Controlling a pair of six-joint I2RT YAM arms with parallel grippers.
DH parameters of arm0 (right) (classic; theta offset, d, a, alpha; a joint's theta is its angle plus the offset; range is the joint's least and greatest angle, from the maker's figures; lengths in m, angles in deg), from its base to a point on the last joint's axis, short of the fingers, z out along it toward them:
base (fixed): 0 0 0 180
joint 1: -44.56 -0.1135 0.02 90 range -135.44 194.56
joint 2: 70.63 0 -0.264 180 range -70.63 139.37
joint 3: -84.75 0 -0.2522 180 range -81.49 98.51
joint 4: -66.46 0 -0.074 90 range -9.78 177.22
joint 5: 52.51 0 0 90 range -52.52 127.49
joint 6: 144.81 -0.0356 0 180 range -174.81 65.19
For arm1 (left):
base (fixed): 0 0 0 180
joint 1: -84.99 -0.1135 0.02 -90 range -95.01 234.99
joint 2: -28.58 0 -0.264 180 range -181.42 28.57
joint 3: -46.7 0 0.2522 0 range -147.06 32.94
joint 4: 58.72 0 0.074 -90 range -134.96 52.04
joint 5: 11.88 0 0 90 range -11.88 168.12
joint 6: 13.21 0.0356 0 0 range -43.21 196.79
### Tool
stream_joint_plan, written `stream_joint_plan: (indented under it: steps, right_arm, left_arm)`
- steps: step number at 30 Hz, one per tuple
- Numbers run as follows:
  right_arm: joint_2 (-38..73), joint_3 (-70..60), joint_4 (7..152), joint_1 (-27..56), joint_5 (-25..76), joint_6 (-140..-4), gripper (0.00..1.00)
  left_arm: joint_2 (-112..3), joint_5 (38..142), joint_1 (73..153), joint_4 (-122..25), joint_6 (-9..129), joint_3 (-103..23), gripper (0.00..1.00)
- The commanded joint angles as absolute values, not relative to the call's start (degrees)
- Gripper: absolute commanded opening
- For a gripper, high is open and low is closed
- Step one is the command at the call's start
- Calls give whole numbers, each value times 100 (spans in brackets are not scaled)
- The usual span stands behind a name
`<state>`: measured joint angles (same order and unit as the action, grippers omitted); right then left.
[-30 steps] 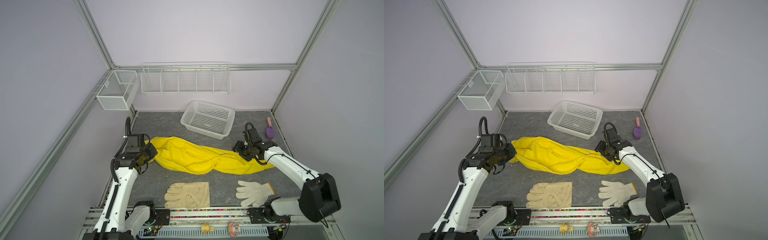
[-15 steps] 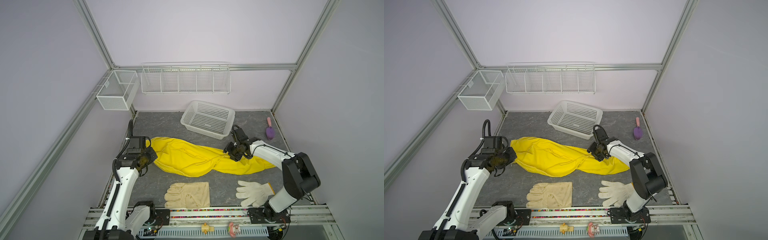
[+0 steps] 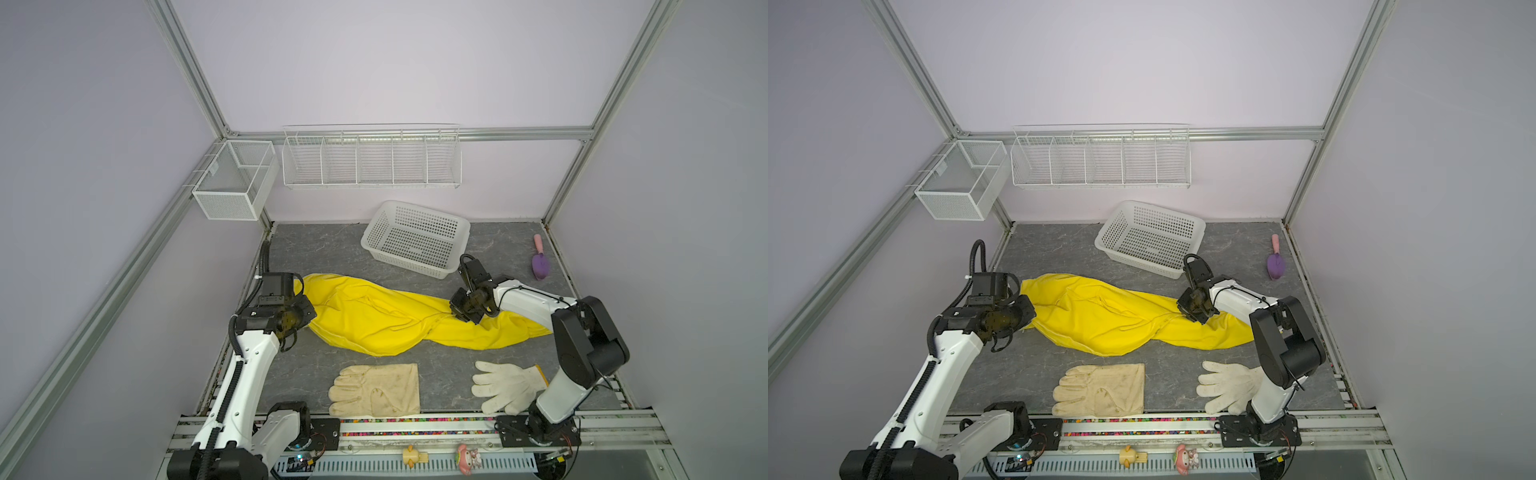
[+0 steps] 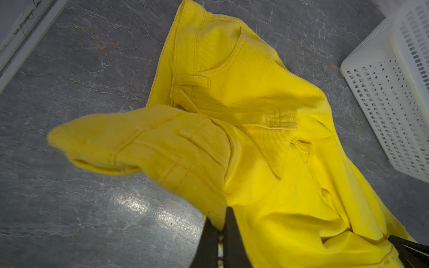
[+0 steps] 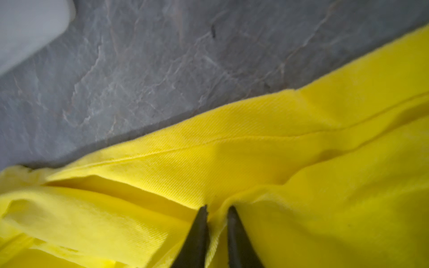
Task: Fold and stack the trousers
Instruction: Flatten out the trousers at the center of the table.
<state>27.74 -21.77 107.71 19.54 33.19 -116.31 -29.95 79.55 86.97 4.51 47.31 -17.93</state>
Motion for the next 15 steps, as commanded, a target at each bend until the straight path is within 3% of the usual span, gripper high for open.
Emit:
stream_joint_plan:
  steps: [1, 9, 15]
  right_arm:
    - [2429, -1935, 11050, 2205, 3811, -11305, 9]
    - [1302, -1373, 11433, 2807, 3951, -10160, 6]
    - [381, -1215, 11995, 2179, 3743, -10222, 6]
  left_arm:
    - [-3041, 8037, 8670, 345, 4774, -1715, 0]
    - [-3312, 8451, 8675, 90, 4664, -2062, 0]
    - [-3499, 8166, 8672, 192, 4809, -2587, 0]
